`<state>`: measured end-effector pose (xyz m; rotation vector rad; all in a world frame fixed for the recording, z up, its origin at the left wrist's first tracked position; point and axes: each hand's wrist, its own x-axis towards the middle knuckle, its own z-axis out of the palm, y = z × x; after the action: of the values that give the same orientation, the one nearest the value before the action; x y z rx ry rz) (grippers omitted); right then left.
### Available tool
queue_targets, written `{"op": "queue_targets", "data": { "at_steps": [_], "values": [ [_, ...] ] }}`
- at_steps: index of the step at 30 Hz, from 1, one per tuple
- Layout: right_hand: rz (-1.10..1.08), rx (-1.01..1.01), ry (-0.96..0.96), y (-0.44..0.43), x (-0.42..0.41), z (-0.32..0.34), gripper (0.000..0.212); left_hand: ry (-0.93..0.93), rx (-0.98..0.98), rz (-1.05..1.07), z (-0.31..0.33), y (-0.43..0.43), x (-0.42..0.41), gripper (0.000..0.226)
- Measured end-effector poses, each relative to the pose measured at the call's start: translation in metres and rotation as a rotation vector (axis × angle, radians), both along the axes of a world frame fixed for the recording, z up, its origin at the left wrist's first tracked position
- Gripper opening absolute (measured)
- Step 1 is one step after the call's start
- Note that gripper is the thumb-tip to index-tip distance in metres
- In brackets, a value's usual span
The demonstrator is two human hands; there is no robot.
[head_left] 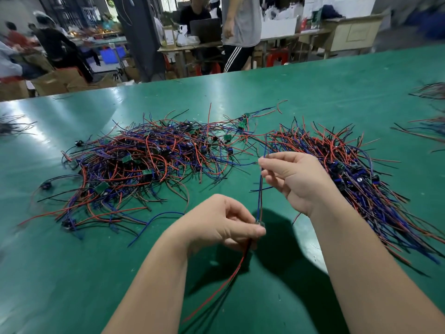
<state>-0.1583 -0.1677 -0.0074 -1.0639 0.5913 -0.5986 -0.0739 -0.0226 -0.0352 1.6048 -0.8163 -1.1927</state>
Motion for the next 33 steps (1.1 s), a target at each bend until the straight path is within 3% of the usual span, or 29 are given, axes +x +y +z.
{"op": "queue_targets", "data": {
  "at_steps": [4, 9, 11, 13, 18, 20, 24, 27, 29, 30, 33],
  "values": [
    [-0.153, 0.132, -0.112, -0.007, -0.003, 0.003, 0.014, -0.019, 0.076, -0.144, 0.0, 0.002, -0.002, 0.014],
    [-0.329, 0.197, -0.327, -0.017, -0.004, 0.003, 0.013, -0.077, 0.104, -0.15, -0.003, 0.002, -0.003, 0.014],
    [-0.37, 0.073, -0.274, -0.018, -0.002, 0.001, 0.016, -0.056, 0.028, 0.0, -0.003, -0.001, -0.002, 0.011],
    [-0.344, -0.184, -0.102, -0.013, 0.0, -0.002, 0.018, -0.021, -0.066, 0.221, -0.003, -0.006, 0.002, 0.012],
    [0.222, -0.835, 0.313, 0.018, 0.005, -0.013, 0.015, 0.001, -0.181, 0.54, -0.006, -0.011, 0.013, 0.014],
    [0.289, -1.04, 0.382, 0.027, 0.006, -0.018, 0.017, -0.009, -0.186, 0.573, -0.007, -0.012, 0.013, 0.016],
    [0.154, -1.147, 0.359, 0.029, 0.006, -0.016, 0.013, 0.062, -0.245, 0.581, -0.007, -0.014, 0.013, 0.035],
    [-0.051, -1.136, 0.386, 0.016, 0.002, -0.01, 0.019, 0.063, -0.246, 0.61, -0.008, -0.015, 0.017, 0.028],
    [-0.251, -1.15, 0.421, 0.002, -0.006, -0.003, 0.02, -0.111, -0.224, 0.737, -0.01, -0.009, 0.028, 0.012],
    [-0.362, -1.159, 0.451, -0.007, -0.011, 0.002, 0.018, -0.302, -0.166, 0.818, -0.013, -0.005, 0.037, 0.005],
    [-0.599, -1.132, 0.573, -0.031, -0.028, 0.008, 0.015, -0.892, 0.189, 0.98, -0.021, 0.013, 0.062, 0.038]
  ]
}}
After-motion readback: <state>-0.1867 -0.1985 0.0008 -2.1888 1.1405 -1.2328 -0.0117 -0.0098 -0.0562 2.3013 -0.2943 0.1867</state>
